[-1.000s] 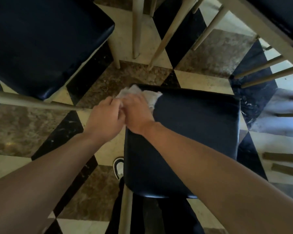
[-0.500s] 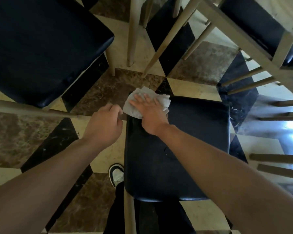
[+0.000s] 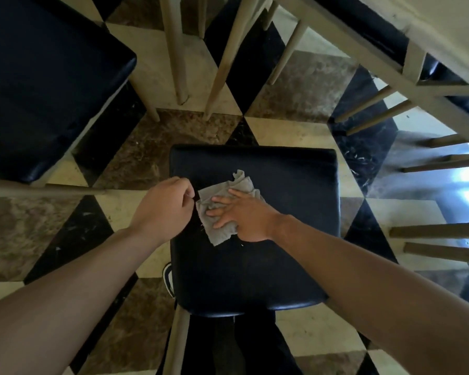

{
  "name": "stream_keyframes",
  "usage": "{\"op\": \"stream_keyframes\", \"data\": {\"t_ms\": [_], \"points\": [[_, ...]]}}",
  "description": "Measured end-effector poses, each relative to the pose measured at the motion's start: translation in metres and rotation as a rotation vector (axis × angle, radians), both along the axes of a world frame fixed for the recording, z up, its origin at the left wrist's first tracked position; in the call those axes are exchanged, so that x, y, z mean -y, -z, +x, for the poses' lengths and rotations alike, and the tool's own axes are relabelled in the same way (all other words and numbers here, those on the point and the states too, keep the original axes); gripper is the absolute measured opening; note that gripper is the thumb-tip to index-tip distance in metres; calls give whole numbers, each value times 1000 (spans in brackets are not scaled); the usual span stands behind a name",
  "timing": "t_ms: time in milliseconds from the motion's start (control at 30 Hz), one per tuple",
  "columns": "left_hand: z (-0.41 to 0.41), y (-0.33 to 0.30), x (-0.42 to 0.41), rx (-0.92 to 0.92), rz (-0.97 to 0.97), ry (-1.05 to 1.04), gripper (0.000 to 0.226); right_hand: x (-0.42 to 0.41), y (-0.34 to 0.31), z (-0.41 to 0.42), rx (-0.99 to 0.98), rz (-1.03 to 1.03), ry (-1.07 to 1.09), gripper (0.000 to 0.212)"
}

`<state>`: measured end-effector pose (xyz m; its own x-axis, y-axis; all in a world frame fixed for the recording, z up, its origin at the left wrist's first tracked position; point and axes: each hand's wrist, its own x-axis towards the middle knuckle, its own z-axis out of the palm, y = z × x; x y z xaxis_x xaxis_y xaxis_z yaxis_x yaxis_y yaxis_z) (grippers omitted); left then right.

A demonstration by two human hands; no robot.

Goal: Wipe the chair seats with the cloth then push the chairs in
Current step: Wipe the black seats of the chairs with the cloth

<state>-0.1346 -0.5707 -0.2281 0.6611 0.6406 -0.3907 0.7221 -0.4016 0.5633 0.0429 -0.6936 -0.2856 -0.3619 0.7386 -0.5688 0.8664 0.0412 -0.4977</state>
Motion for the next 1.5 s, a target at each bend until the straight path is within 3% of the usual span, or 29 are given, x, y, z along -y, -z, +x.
{"op": "stream_keyframes", "data": {"t_ms": [100,200,267,333,367,567,733,867,967,1167,1300,1500], "points": [[13,-2,8,48,4,-29,13,2,-8,5,-25,24,124,50],[20,-3,12,73,31,-86,12,1,-14,-8,-57,193,346,39],[18,-1,12,53,38,-102,13,4,-10,-19,165,322,567,33],[14,1,11,19,24,-75,14,7,-8,-31,409,219,743,48],[12,2,10,10,21,-64,14,8,-5,-37,442,137,774,55],[-2,13,9,-38,49,-82,15,-3,12,-68,370,118,741,42],[-10,18,4,-34,33,-59,15,15,25,-96,261,290,509,36],[0,17,9,-25,28,-24,16,55,36,-70,226,401,304,33],[17,17,20,-30,13,-13,17,83,38,-29,316,404,275,36],[50,16,44,-21,-37,5,21,137,39,71,517,313,473,56],[69,17,58,-41,-57,32,22,157,38,111,625,315,654,36],[88,19,68,-57,-45,64,20,157,38,132,527,232,1078,52]]}}
